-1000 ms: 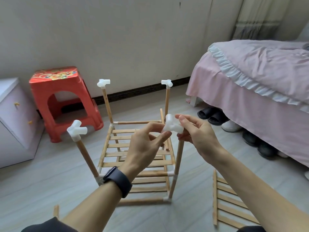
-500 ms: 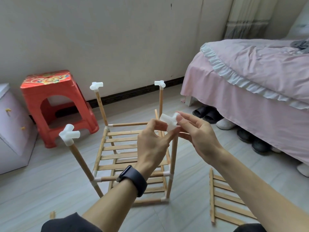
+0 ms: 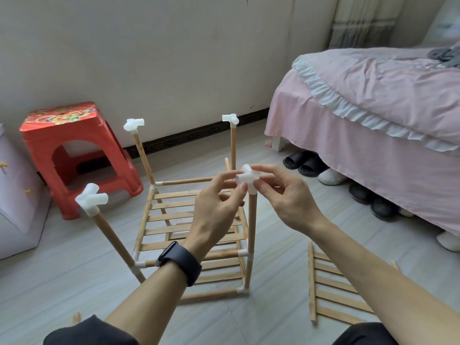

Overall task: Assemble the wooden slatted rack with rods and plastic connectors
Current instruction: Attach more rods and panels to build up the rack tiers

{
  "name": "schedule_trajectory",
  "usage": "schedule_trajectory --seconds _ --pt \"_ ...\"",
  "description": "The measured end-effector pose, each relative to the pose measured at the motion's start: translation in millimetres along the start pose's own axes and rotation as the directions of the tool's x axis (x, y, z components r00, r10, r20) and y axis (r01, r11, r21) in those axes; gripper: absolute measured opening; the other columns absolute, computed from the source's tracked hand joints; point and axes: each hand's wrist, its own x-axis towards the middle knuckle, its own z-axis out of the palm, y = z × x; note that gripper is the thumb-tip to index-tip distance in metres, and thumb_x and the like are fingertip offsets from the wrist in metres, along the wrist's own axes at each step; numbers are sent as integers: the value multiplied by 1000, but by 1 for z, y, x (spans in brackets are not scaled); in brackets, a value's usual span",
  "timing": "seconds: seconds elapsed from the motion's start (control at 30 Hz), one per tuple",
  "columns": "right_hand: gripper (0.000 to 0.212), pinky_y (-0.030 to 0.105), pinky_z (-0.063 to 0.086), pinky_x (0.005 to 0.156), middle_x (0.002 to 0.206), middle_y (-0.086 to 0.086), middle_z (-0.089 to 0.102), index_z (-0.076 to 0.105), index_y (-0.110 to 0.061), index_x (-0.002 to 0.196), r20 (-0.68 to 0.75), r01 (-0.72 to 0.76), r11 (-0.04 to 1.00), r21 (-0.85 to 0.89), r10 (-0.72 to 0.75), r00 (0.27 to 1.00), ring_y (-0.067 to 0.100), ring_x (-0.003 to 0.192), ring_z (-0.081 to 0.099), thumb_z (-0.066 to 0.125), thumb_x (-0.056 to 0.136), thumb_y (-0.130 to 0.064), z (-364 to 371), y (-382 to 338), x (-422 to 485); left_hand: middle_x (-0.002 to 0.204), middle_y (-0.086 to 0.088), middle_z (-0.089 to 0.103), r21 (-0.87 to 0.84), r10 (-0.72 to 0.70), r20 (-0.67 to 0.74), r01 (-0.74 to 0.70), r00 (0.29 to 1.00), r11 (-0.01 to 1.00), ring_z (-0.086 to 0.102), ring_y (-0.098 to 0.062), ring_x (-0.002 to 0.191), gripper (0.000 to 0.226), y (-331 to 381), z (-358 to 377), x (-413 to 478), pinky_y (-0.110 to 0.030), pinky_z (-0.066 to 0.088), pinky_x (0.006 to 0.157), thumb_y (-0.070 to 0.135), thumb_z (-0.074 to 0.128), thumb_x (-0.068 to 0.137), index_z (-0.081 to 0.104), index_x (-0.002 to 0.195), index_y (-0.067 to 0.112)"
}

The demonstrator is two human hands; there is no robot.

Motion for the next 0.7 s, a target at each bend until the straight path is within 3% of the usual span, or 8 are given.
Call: schedule_trajectory --seconds 0.2,0.37,0.53,0.7 --pt "33 21 56 89 106 -12 74 65 -30 130 5 58 995 -84 -58 998 1 101 70 67 98 -19 0 5 -1 105 3 73 -30 -35 20 35 999 999 72 -10 87 20 -3 0 1 -18 53 63 30 64 97 65 118 29" --pt "36 13 54 85 111 -5 75 65 -19 131 -5 153 977 -151 -156 988 1 103 70 71 96 -15 3 14 -9 104 6 74 -6 -28 31 28 999 1000 71 -8 89 13 -8 -1 0 -16 51 65 28 61 100 65 109 37" --pt "39 18 56 89 113 -2 76 64 -19 134 -37 185 970 -158 -193 980 3 105 71 71 96 -15 7 21 -9 97 9 76 40 4 0 -4 1000 999 71 -6 91 9 -12 -1 0 -19 55 73 37 63 98 66 104 43" --pt "36 21 58 89 115 -4 75 60 -20 135 -13 192 972 -134 -196 981 4 107 70 66 99 -17 11 26 -11 100 11 76 153 34 -14 -32 999 988 70 -1 93 27 -19 -6 -1 -23 58 81 43 69 92 73 114 27"
